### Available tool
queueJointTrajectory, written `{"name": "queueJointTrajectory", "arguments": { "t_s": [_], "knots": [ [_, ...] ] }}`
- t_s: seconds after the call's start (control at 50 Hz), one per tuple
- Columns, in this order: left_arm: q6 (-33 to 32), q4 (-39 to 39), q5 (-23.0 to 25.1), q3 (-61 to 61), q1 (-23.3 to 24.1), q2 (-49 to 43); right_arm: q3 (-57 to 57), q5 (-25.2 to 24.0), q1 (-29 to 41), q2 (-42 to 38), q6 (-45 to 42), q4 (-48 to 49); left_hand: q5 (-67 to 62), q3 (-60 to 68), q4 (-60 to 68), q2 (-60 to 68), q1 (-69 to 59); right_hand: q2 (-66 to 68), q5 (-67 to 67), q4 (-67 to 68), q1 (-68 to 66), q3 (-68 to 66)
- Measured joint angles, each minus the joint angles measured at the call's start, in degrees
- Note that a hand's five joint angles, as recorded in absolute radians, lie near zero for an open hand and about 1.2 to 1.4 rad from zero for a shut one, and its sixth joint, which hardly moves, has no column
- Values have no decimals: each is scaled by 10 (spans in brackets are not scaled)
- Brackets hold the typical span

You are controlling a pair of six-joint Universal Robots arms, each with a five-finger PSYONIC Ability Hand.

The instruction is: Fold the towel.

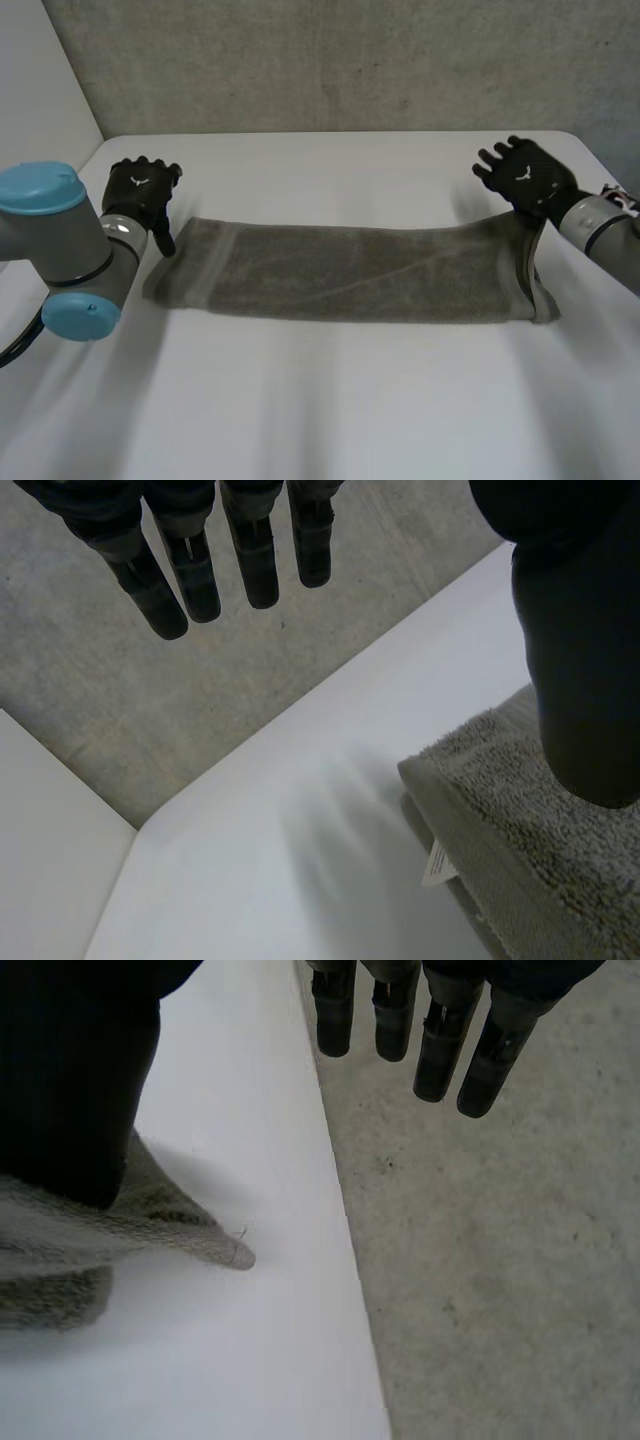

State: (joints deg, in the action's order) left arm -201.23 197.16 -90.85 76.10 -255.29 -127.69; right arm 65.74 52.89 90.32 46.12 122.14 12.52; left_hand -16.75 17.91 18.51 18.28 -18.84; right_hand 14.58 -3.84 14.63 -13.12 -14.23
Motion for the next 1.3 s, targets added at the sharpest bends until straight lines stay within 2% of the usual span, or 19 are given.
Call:
{"name": "queueJointTrajectory", "arguments": {
  "t_s": [0.16,0.26,0.32,0.46,0.62,0.84,1.0,1.16,1.22,1.26,1.3],
  "knots": [
    [5,1,2,20,6,33,41,23,-12,97,207,-25,0,0,0,0,0,0,0,0,0,0],
    [8,1,2,31,14,43,63,27,-22,140,287,-36,0,0,0,0,0,0,0,0,0,0],
    [10,1,2,40,17,47,85,28,-25,162,302,-47,0,0,0,0,0,0,0,0,0,0],
    [12,1,3,61,19,61,156,35,-27,212,303,-81,0,0,0,0,0,0,0,0,0,0],
    [23,2,5,90,20,79,274,71,-26,254,293,-95,0,0,0,0,0,2,-2,1,-9,-2],
    [34,2,16,127,22,105,369,101,-30,246,237,-39,0,-1,0,-1,1,14,-39,22,-37,-26],
    [53,5,32,135,21,117,381,111,-34,209,200,13,0,-1,0,-2,1,52,-81,65,-78,-68],
    [74,5,36,136,21,121,361,129,-36,163,178,24,0,-1,0,-2,1,215,-219,212,-228,-215],
    [75,5,36,136,21,121,355,133,-37,156,172,23,0,-1,0,-2,1,353,-349,351,-368,-353],
    [75,5,36,136,21,121,351,134,-38,151,166,22,2,-1,0,-2,1,525,-532,533,-551,-535],
    [75,5,36,136,21,121,349,135,-39,149,163,22,2,-3,0,-2,2,564,-593,599,-593,-600]
  ]
}}
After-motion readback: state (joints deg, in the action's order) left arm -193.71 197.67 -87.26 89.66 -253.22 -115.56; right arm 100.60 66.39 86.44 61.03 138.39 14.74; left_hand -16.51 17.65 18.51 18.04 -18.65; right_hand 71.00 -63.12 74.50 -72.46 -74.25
